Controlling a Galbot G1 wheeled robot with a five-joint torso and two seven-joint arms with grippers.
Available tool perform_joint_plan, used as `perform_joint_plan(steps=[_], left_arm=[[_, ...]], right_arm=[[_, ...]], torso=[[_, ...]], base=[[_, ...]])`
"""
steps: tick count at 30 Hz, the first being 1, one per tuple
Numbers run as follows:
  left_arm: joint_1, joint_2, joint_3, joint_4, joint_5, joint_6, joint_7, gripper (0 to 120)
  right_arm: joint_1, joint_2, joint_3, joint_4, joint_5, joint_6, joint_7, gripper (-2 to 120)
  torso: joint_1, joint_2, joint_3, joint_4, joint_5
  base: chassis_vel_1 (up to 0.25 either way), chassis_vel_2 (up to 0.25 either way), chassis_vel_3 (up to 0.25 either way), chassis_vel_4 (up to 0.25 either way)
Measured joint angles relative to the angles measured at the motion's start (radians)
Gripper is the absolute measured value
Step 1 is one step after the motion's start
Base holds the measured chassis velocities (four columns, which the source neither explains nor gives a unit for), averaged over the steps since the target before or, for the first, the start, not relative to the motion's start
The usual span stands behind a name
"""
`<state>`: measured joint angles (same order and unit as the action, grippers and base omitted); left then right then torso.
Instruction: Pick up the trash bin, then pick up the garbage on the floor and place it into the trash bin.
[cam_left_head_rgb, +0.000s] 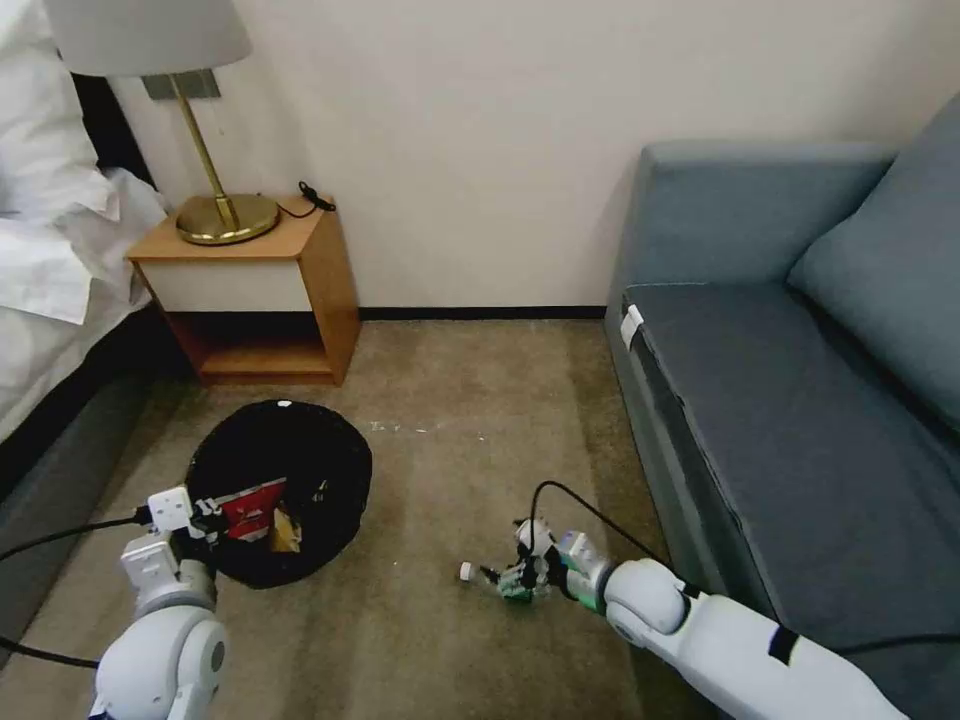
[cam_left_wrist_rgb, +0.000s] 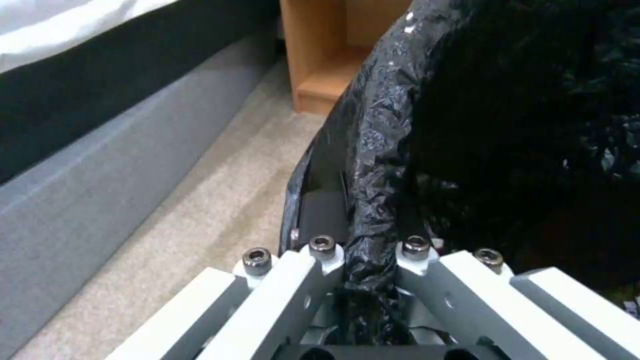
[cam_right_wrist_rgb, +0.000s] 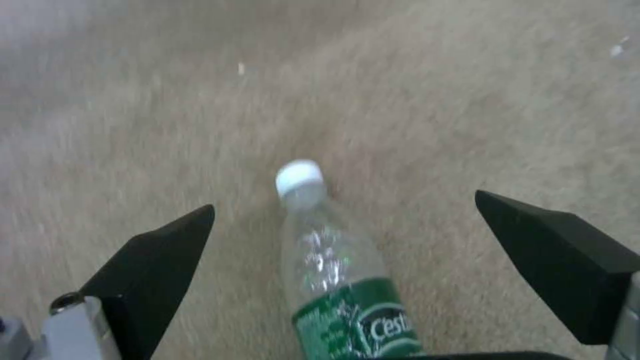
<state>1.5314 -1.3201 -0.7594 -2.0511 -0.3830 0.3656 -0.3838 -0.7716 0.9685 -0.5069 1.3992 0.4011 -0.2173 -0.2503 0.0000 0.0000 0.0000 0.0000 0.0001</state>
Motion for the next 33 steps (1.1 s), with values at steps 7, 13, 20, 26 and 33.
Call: perform_joint_plan(steps=[7,13,20,26,33], left_arm=[[-0.003,-0.012,0.003,-0.004,0.002,0.003,0.000,3],[-0.003,-0.014,-0.002,-0.012,0.002,0.008,-0.001,3],[-0.005,-0.014,-0.001,-0.014,0.002,0.013,-0.002,3],[-0.005,-0.017,0.005,-0.010,0.005,0.013,-0.003,3],[-0.004,-0.010,0.003,-0.005,0.003,0.013,-0.003,3]], right_arm=[[0.042,0.029,-0.027,-0.076,-0.115,-0.084,-0.071,100],[0.040,0.078,0.015,-0.167,-0.216,-0.073,-0.131,100],[0.011,0.103,0.062,-0.209,-0.308,-0.064,-0.151,99],[-0.025,0.128,0.120,-0.262,-0.404,-0.019,-0.168,79],[-0.038,0.141,0.153,-0.283,-0.434,0.006,-0.170,61]], torso=[[0.000,0.000,0.000,0.0000,-0.0002],[0.000,0.000,0.000,0.0001,0.0000],[0.000,0.000,0.000,0.0000,0.0000],[0.000,0.000,0.000,-0.0001,-0.0004],[0.000,0.000,0.000,0.0004,0.0003]], base=[[0.000,0.000,0.000,0.000],[0.000,0.000,0.000,0.000],[0.000,0.000,0.000,0.000],[0.000,0.000,0.000,0.000],[0.000,0.000,0.000,0.000]])
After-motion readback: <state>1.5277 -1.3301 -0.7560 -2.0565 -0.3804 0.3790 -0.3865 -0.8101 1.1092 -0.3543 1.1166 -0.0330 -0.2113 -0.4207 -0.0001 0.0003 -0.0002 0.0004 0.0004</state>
